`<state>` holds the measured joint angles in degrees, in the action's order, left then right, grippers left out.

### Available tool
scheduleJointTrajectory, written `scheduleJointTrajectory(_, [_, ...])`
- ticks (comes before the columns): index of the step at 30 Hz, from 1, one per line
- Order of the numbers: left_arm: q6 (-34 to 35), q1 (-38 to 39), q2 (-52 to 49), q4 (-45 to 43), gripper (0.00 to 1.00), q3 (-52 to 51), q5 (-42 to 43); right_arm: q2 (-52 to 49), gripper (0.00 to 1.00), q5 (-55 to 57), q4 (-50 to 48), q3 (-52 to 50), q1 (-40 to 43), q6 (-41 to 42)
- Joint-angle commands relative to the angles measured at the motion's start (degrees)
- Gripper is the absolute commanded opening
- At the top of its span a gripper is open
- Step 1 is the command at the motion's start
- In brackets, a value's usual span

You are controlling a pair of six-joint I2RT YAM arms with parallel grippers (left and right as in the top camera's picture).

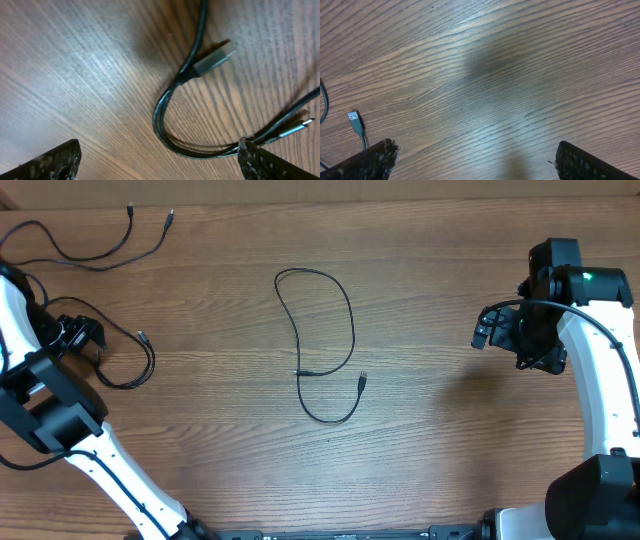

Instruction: Untangle cables

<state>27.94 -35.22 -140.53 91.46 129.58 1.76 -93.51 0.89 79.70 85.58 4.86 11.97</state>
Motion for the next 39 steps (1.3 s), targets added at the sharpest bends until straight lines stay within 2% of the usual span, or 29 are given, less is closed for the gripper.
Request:
scheduleJointTrajectory(1, [-5.75, 0.70, 2.32, -1.42, 0.97, -0.98, 0.90, -0.07, 1.00, 0.55, -0.09, -0.13, 0.15, -0.07])
scheduleJointTrajectory(6, [-11.45, -0.70, 2.34, -0.26, 0.98, -1.18, 1.27, -0.07, 1.00, 0.55, -0.09, -0.13, 0.15, -0.07])
scheduleJointTrajectory(9, [-11.28, -1.75, 2.36, 2.40, 0.98, -1.18, 6.82, -0.07, 1.00, 0.52, -0.11, -0.13, 0.15, -0.07])
scheduleJointTrajectory(14, [-9.07, -1.18, 4.74, 4.63, 1.00, -1.18, 5.53, -0.07, 1.00, 0.55, -0.09, -0.13, 0.15, -0.07])
scheduleJointTrajectory(18, [-9.07, -1.07, 13.53, 4.76, 1.00, -2.38, 5.22, -0.07, 1.00, 0.55, -0.09, -0.13, 0.15, -0.07])
scheduleJointTrajectory(20, [-8.55, -1.09, 18.12, 1.60, 1.00, -7.50, 4.04, -0.07, 1.00, 0.55, -0.09, -0.13, 0.15, -0.07])
scheduleJointTrajectory(22, [-6.08, -1.11, 23.93, -8.28, 1.00, -21.90, 1.88, -0.07, 1.00, 0.55, -0.09, -0.13, 0.15, -0.07])
scheduleJointTrajectory(24, [-6.01, -1.18, 25.51, -16.65, 1.00, -30.60, 1.70, -0.07, 1.00, 0.55, -0.09, -0.13, 0.15, -0.07])
scheduleJointTrajectory(25, [-5.31, -1.18, 25.44, -22.01, 0.98, -34.73, 2.93, -0.07, 1.00, 0.55, -0.09, -0.13, 0.15, -0.07])
scheduleJointTrajectory(26, [-4.28, -0.98, 25.35, -25.73, 0.91, -37.57, 3.41, -0.07, 1.00, 0.55, -0.09, -0.13, 0.15, -0.07])
scheduleJointTrajectory(29, [-3.43, -0.20, 25.33, -33.70, 0.79, -42.77, 3.34, -0.07, 1.00, 0.55, -0.09, -0.13, 0.15, -0.07])
scheduleJointTrajectory(31, [-3.45, -0.04, 25.27, -36.22, 0.76, -44.06, 3.19, -0.07, 1.00, 0.55, -0.09, -0.13, 0.15, -0.07])
scheduleJointTrajectory(33, [-3.43, 0.15, 24.92, -38.05, 0.68, -45.24, 2.45, -0.07, 1.00, 0.55, -0.09, -0.13, 0.15, -0.07])
scheduleJointTrajectory(39, [-2.47, 0.55, 24.57, -41.79, 0.68, -49.59, -2.16, -0.07, 1.00, 0.55, -0.09, -0.13, 0.15, -0.07])
